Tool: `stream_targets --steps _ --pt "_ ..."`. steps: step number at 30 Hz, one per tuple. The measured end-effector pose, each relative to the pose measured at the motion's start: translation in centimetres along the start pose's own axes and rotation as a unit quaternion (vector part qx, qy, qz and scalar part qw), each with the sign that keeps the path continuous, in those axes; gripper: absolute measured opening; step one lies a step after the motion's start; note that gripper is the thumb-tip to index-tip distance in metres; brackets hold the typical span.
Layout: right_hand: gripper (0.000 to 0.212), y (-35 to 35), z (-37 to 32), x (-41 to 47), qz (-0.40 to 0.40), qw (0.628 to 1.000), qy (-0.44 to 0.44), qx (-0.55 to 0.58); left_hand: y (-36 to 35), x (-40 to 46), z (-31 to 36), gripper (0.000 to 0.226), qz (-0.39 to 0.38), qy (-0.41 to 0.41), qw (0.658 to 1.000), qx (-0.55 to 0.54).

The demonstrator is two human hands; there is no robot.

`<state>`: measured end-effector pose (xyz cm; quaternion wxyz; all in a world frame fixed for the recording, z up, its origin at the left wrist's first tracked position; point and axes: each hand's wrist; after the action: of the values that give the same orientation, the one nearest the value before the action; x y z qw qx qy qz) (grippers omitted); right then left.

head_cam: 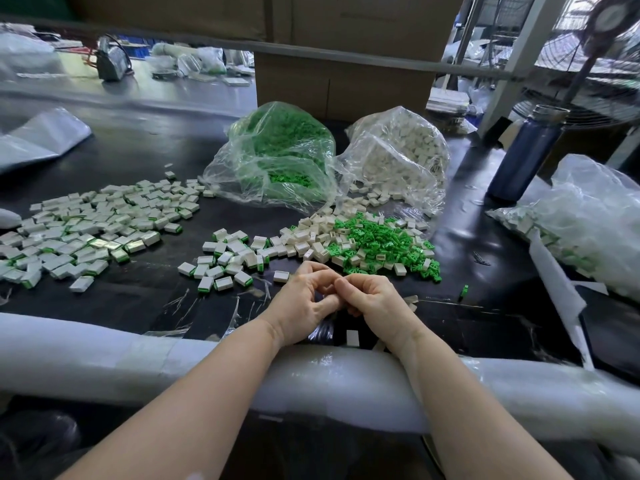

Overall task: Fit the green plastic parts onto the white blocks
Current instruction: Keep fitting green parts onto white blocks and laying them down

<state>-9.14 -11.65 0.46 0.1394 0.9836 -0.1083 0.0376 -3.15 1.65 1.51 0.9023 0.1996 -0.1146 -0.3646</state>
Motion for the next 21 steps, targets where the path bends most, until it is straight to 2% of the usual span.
stream_targets --steps 8,11,14,21 --pt "0.026 0.22 0.02 -0.24 0.005 1.000 0.002 -0.010 -0.09 0.07 -0.10 0.025 -0.018 0.005 0.998 0.053" --pt "0.027 0.24 -0.01 -0.23 0.008 1.000 0.001 -0.013 -0.18 0.01 0.05 0.010 -0.020 0.010 0.998 0.064" --pt "0.028 0.24 -0.01 -0.20 0.009 1.000 -0.002 -0.010 -0.23 0.09 -0.03 0.025 -0.021 0.021 0.997 0.076" --pt "0.025 0.26 0.16 -0.15 0.008 1.000 -0.007 0.004 -0.19 0.13 -0.26 0.017 -0.027 0.022 0.997 0.074"
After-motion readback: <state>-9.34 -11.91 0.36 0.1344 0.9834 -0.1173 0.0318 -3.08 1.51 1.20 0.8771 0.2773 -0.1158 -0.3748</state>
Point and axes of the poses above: each hand's wrist, its own x-axis towards the middle knuckle, its own y-axis out of the back of the hand, z = x × y, and after that the axes turned 2 degrees about y, right-handed
